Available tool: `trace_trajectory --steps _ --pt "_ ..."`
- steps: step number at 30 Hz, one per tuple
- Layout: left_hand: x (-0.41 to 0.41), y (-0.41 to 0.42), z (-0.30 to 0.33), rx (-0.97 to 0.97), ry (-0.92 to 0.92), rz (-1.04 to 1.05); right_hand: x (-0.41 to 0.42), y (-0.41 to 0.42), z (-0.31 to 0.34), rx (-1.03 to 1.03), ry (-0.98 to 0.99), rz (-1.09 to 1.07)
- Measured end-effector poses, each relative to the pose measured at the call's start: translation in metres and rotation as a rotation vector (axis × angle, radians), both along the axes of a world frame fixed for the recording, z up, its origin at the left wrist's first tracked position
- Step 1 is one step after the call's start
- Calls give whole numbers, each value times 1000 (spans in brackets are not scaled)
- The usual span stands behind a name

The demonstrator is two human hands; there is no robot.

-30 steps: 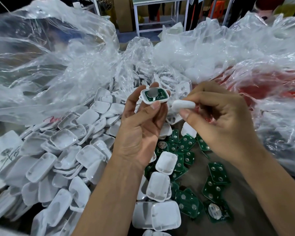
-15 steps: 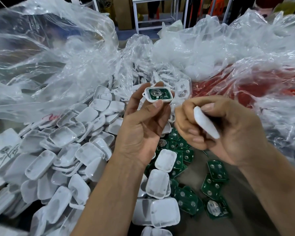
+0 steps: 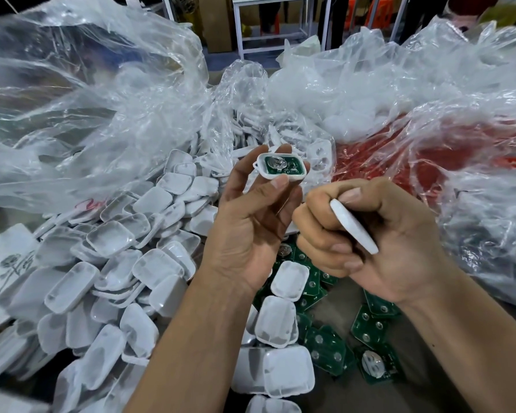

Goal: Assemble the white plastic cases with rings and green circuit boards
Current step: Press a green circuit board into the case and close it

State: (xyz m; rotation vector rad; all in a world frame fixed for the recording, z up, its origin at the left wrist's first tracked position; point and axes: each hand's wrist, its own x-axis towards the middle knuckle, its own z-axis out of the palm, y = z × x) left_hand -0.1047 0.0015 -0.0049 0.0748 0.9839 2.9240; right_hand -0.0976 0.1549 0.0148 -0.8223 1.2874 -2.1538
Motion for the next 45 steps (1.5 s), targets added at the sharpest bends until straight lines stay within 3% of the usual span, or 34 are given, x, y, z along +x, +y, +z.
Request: trace_trajectory --steps 8,15,19,23,33,36,40,45 --pt "-1 -1 -1 -4 0 -6 -3 0 -4 172 52 -241" --pt "-2 2 -1 -49 7 -25 -13 14 0 75 81 -522" --pt "-1 6 -4 -126 34 -54 -23 25 0 48 -13 -721" --pt "-1 7 -4 -149 50 -56 -29 34 -1 53 -107 -725" --pt "-2 7 -7 -183 37 -34 -26 26 -5 264 140 -896" --pt "-2 8 -7 -248 31 -21 -22 25 -3 283 253 -816" --pt "0 10 -7 -331 41 -45 -20 28 0 471 378 -780" --pt "2 9 -7 -369 67 -70 -20 30 0 459 335 -697"
